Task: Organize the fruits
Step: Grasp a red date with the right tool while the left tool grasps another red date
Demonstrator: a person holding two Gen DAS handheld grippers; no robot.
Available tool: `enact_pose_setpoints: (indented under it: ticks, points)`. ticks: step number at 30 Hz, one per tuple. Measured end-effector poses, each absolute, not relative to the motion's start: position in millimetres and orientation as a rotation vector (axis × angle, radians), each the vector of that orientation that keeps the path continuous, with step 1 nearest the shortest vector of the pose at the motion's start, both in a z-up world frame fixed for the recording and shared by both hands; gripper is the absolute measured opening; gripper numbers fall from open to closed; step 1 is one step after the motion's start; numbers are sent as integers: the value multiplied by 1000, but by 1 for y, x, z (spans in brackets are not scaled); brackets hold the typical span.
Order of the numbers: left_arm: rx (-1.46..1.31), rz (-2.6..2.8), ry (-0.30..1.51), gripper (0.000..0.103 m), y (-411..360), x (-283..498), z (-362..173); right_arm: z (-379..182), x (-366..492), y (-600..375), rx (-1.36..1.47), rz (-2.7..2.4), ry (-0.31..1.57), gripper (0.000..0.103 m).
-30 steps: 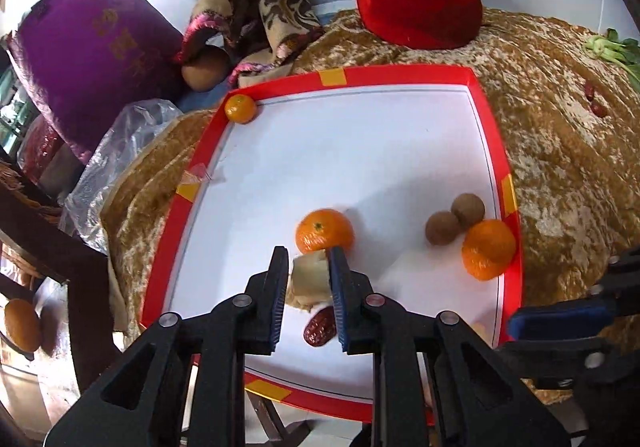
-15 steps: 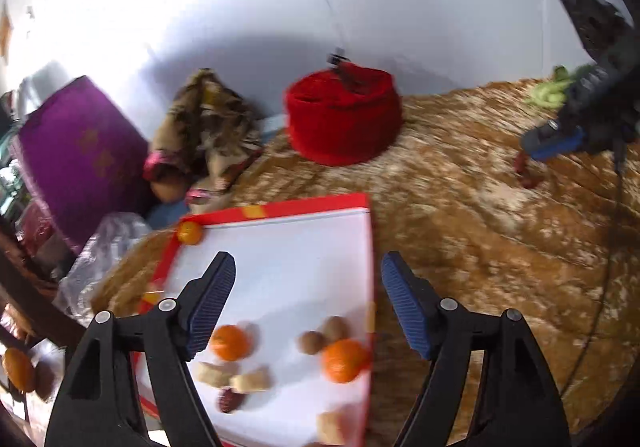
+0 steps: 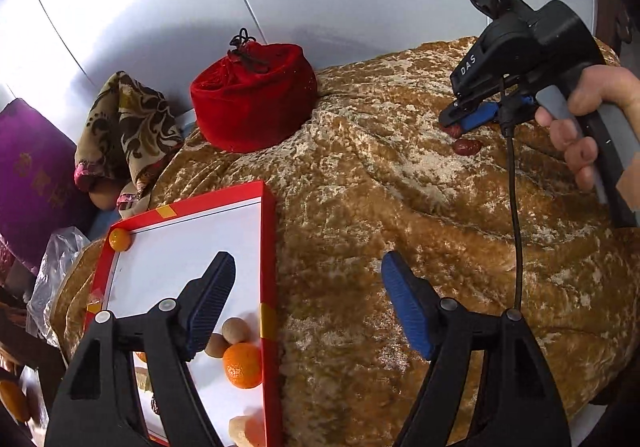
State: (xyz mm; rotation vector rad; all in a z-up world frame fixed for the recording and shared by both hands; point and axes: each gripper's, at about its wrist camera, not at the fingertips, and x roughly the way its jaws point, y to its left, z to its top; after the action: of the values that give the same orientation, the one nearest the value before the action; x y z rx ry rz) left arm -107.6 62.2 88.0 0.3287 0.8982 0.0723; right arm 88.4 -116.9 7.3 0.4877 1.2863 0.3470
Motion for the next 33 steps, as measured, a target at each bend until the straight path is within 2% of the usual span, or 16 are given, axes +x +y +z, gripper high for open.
enact_pose_setpoints:
  ticks: [3, 6, 7, 10, 17, 25, 33]
  points:
    - [332, 81, 908, 76, 67, -106, 85, 0, 93, -107, 443, 315, 1289, 25]
    - [327, 59, 907, 76, 68, -104, 83, -5, 94, -104, 439, 307, 1287, 21]
    - [313, 30, 902, 76, 68, -102, 85, -4, 93, -105, 440, 309, 1285, 16]
    - [217, -121, 904, 76, 62, -93, 89, 7, 85, -122, 483, 327, 1273, 16]
    - [302, -402, 806, 76, -6, -47, 97, 43, 53, -193, 565, 369, 1231, 16]
    - [291, -418, 856, 75, -41, -3, 49, 39, 44, -259, 623, 331, 1244, 17]
    - [241, -388, 925, 48, -41, 23, 24, 40, 51, -258, 611, 367, 1252, 17]
